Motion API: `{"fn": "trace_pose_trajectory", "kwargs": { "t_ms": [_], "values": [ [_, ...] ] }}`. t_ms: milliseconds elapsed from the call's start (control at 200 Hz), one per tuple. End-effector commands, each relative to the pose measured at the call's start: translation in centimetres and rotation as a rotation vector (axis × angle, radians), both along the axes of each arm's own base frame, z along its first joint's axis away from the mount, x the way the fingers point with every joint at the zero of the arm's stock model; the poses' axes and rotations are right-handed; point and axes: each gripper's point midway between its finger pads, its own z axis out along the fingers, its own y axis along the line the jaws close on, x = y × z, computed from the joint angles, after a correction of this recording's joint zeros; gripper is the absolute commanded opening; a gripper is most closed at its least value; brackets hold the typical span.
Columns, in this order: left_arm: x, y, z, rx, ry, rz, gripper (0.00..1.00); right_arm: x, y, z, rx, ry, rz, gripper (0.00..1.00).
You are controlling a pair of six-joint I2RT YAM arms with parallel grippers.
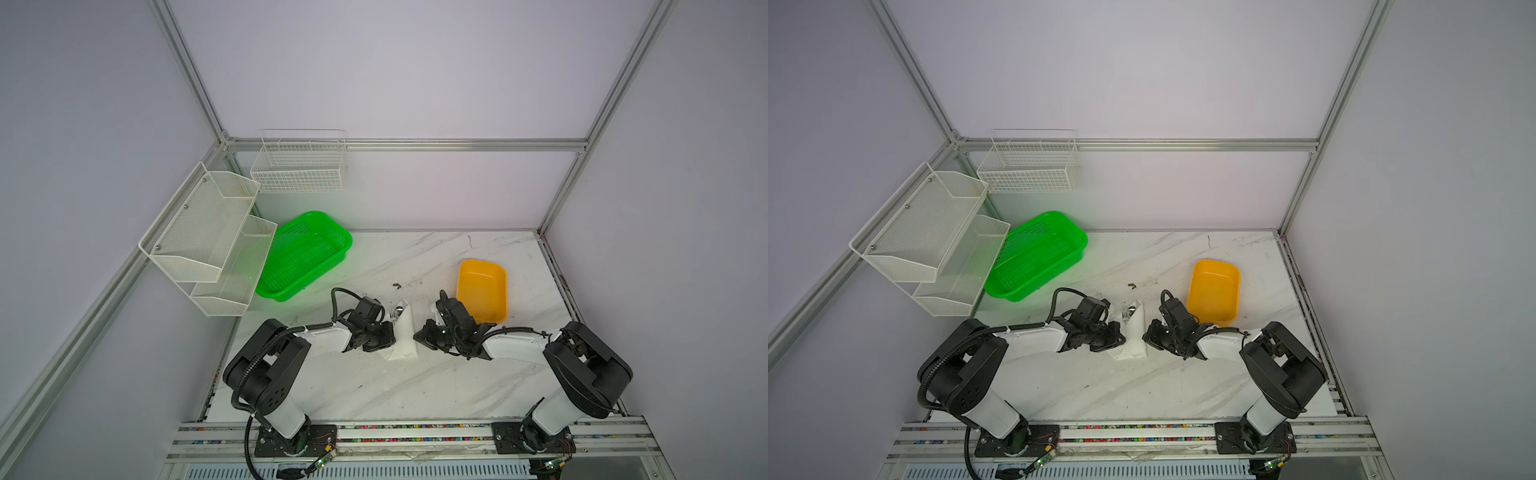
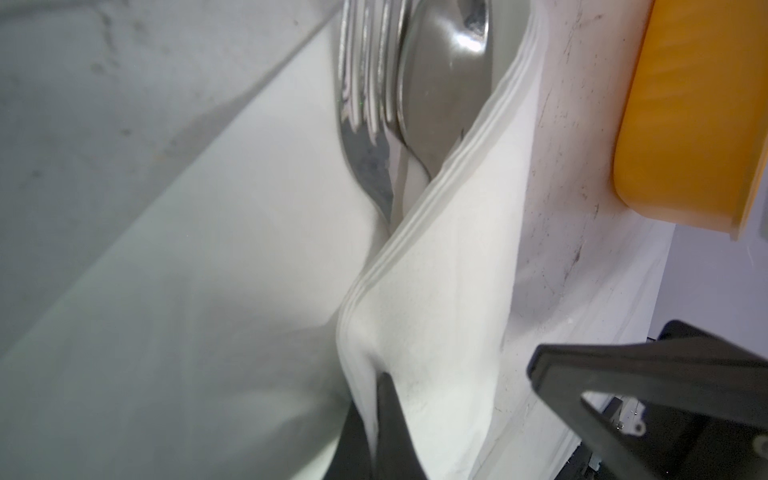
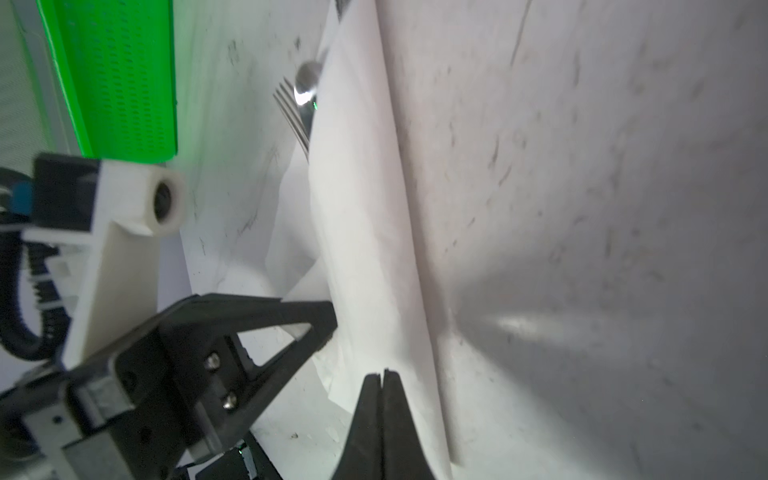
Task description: Place the utensils on the paper napkin and roll it up
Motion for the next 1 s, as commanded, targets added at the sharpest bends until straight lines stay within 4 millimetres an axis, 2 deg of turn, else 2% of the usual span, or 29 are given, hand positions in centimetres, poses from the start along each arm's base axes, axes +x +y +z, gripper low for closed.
{"fn": "trace_pose_trajectory", "kwargs": {
  "t_ms": [0,115,250,530,590,795,995],
  "values": [
    [2.1,-1.3,2.4,-0.021,-0.075,-0.015,0.03,2.3,1.0,0.9,0.017,-0.045,0.026,0.04],
    [2.1,-1.3,2.3,-0.022,-0.074,-0.016,0.03,3.3,1.9,0.8,0.012,-0.054,0.041,0.04],
    [2.3,-1.4,2.3,-0.025,-0.075,-0.012,0.03,4.0,1.6,-1.0,-0.047,-0.023,0.019,0.04],
    [2.2,-1.3,2.3,-0.025,-0.074,-0.016,0.03,3.5,0.7,-4.1,-0.119,0.032,0.006,0.04],
    [2.1,-1.3,2.3,-0.025,-0.074,-0.015,0.03,3.7,0.5,-3.7,-0.124,0.024,-0.005,0.04],
    [2.2,-1.4,2.3,-0.027,-0.074,-0.017,0.03,5.6,1.2,-0.3,-0.094,-0.046,-0.007,0.05],
    [2.1,-1.4,2.3,-0.026,-0.072,-0.019,0.03,7.6,1.0,-0.9,-0.108,-0.056,-0.019,0.05]
  ]
}}
